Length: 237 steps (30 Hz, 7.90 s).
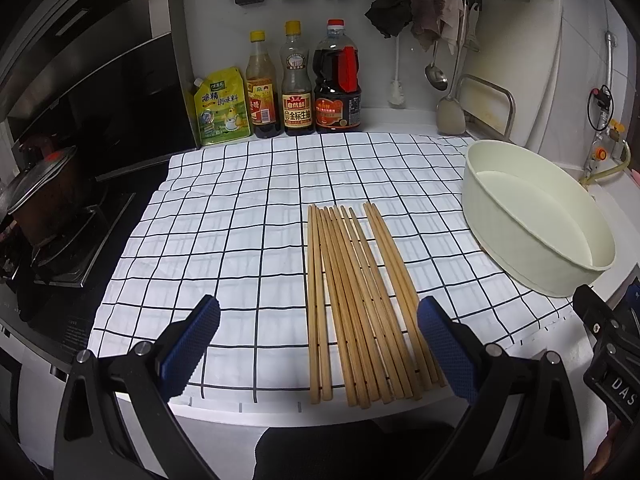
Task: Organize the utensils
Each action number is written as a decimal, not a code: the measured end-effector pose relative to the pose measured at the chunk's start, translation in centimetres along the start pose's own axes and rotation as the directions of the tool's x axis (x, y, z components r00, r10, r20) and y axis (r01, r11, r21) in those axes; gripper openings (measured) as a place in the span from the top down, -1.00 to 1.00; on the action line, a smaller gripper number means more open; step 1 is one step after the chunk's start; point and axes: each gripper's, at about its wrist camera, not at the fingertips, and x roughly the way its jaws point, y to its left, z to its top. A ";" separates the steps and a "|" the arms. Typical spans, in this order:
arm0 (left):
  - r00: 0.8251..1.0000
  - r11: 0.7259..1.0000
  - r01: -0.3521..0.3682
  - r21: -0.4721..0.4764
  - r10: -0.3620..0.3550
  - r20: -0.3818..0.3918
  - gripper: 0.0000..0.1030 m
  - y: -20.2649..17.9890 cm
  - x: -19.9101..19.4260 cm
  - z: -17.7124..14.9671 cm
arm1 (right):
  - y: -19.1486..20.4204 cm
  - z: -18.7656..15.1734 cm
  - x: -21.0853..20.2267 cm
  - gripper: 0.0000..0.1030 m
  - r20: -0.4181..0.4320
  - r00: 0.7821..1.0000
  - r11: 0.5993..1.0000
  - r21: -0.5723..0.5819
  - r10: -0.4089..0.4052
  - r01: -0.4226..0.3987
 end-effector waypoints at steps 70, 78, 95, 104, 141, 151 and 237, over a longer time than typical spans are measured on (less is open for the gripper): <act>0.978 0.999 -0.020 -0.028 0.014 -0.208 -0.88 5.8 11.2 0.1 | 9.2 -1.2 12.3 -0.82 -0.222 0.969 0.966 -0.204 0.113 -0.159; 0.977 1.000 -0.013 -0.024 0.007 -0.212 -0.88 5.7 11.2 0.7 | 9.8 -1.1 13.0 -0.64 -0.245 0.961 0.960 -0.212 0.129 -0.183; 0.963 1.000 -0.013 -0.011 0.009 -0.268 -0.88 5.5 12.4 0.4 | 9.8 -1.0 13.3 -0.63 -0.264 0.949 0.955 -0.193 0.170 -0.225; 0.959 1.000 -0.013 -0.018 0.008 -0.282 -0.90 5.6 12.7 -0.1 | 9.7 -1.0 13.3 -0.63 -0.263 0.948 0.953 -0.192 0.178 -0.233; 0.959 0.992 0.127 -0.016 -0.127 -0.254 0.86 4.3 13.0 1.7 | 12.9 -0.1 13.3 0.88 -0.284 0.911 0.889 -0.266 0.298 -0.373; 0.969 0.986 0.153 -0.068 -0.163 -0.185 0.86 6.0 10.3 3.3 | 12.2 1.3 10.5 0.88 -0.210 0.910 0.887 -0.229 0.358 -0.402; 0.954 0.956 0.292 0.013 -0.291 -0.074 -0.42 -0.9 6.8 10.0 | -0.7 7.0 7.8 0.34 -0.033 0.933 0.931 0.079 0.359 -0.355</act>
